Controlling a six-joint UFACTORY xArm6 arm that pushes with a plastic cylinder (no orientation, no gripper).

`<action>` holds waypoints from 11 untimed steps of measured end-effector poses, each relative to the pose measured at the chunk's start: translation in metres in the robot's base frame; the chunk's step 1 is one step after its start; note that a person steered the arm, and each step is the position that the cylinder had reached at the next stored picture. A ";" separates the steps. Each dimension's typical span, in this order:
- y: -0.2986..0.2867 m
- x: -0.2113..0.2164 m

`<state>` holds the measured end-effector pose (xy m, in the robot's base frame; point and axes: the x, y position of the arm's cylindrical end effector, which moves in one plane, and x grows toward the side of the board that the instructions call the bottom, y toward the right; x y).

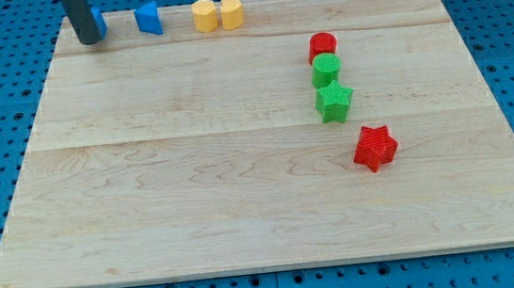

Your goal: Place the blue cube horizontal left of blue triangle

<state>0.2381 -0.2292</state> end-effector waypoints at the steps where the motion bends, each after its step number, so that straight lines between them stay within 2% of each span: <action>1: 0.009 0.001; 2: 0.016 0.045; 3: 0.044 0.044; 4: -0.075 0.044; 5: -0.076 0.042; 6: -0.054 -0.017; 7: -0.042 -0.047; 10: -0.022 -0.040; 11: -0.007 -0.020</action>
